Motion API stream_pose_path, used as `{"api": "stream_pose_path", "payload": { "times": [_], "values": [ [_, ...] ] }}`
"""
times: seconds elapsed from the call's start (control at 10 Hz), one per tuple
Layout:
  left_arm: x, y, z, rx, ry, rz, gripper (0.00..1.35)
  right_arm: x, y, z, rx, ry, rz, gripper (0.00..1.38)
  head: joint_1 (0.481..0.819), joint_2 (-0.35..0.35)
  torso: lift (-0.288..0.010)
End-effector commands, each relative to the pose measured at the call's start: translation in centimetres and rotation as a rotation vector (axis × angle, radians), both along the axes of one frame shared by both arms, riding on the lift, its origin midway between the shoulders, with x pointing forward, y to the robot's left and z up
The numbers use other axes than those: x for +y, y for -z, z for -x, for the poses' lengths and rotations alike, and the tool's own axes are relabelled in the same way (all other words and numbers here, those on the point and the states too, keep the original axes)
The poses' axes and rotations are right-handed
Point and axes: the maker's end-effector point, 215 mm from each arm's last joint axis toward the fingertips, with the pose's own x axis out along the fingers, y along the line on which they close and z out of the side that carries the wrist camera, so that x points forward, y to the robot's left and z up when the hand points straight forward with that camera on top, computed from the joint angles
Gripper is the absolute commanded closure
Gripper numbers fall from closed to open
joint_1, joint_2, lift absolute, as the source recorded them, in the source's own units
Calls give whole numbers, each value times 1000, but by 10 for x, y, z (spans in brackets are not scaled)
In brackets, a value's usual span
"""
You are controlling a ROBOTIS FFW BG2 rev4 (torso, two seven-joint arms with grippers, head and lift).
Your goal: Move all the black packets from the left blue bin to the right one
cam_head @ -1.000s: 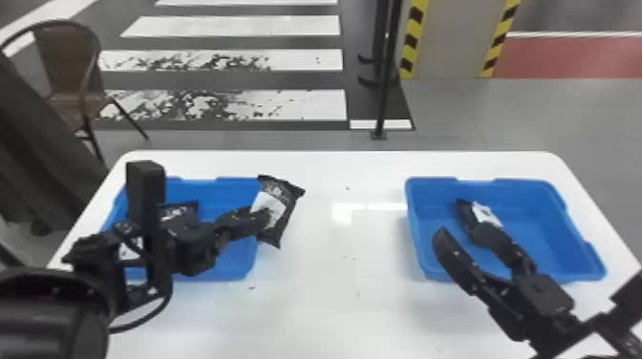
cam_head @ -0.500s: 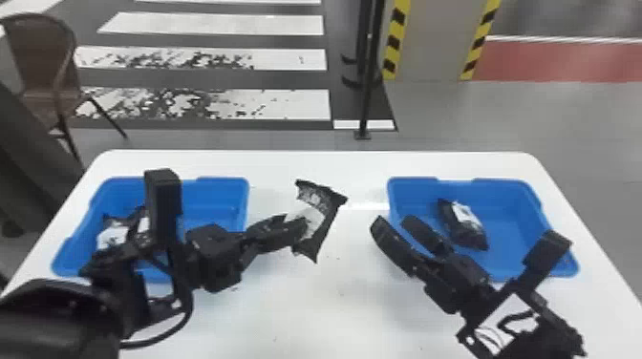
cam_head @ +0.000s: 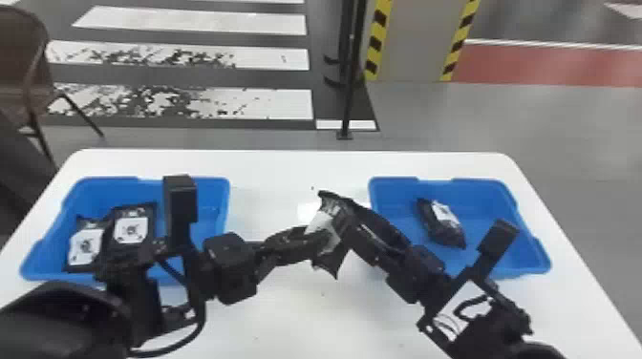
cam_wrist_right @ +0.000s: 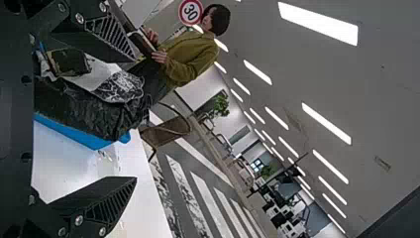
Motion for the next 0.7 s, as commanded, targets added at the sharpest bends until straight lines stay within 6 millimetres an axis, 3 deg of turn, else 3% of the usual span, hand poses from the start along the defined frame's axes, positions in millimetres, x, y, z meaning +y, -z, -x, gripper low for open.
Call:
{"api": "stream_pose_path", "payload": {
  "times": [0.0,0.2,0.3,0.5,0.6],
  "values": [
    [-14,-1,3,1,31,12,1199,9,1,2,5,-15,-8,298,695,-78,-140],
    [-23,2,6,15,50,19,1199,12,0,2,5,-20,-13,1052,695,-84,-140],
    [-23,2,6,15,50,21,1199,9,-1,1,-7,-8,-9,1286,695,-89,-140],
    [-20,4,7,22,45,23,1199,7,-2,-1,-12,0,-11,1280,695,-97,-140],
    [-14,4,4,26,11,39,1023,6,-2,-1,-12,2,-14,1280,695,-96,-140]
  ]
}}
